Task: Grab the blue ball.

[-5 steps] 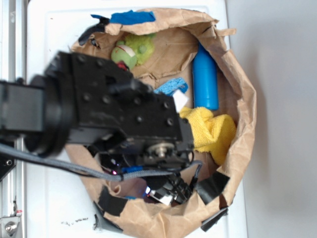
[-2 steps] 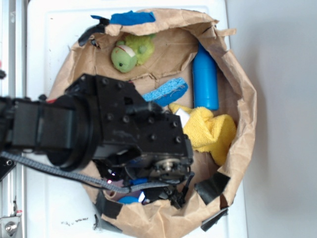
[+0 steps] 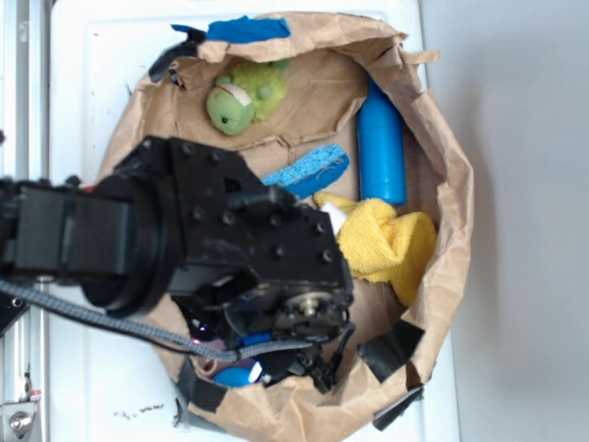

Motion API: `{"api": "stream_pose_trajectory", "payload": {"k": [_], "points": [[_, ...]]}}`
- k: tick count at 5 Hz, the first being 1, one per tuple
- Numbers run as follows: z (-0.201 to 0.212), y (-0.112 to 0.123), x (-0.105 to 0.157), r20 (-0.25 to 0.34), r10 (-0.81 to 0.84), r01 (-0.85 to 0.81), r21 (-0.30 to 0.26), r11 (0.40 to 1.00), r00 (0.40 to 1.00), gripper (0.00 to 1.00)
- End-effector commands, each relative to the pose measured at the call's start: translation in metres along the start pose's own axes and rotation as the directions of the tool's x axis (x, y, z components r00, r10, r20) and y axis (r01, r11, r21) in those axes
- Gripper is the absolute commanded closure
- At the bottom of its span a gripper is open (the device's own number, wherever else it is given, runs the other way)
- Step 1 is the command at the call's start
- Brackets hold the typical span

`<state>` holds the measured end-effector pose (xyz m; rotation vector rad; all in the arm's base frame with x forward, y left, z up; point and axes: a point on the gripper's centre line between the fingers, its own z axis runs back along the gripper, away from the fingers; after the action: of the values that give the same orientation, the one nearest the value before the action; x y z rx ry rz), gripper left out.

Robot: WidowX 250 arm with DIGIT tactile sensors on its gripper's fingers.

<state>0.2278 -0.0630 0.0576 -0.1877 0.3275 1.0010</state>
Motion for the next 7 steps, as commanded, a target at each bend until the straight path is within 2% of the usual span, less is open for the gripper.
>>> {"api": "stream_pose_trajectory", "payload": {"k": [1,2,3,4,5,6,7], "points": [[0.006,-0.005,-0.009,-0.034,0.008,-0.013,-0.157,0.987,0.999,0.0],[0.003,-0.009,-0.009,-0.036,0.006,-0.013,-0.198,0.98,0.999,0.0],[-0.007,-0.012,-0.007,-0.067,0.016,-0.027,-0.171,0.985,0.998,0.0],[-0.018,-0.006,-0.018,-0.106,-0.014,0.001,-0.123,0.992,0.994,0.0],[-0.026,-0.004,-0.024,-0.121,-0.05,0.034,-0.132,0.991,0.991,0.0],[-0.026,-0.008,-0.023,-0.157,-0.072,0.045,-0.166,0.985,0.985,0.0],[-0.017,-0.011,-0.018,-0.157,-0.067,0.036,-0.193,0.981,0.985,0.0]]}}
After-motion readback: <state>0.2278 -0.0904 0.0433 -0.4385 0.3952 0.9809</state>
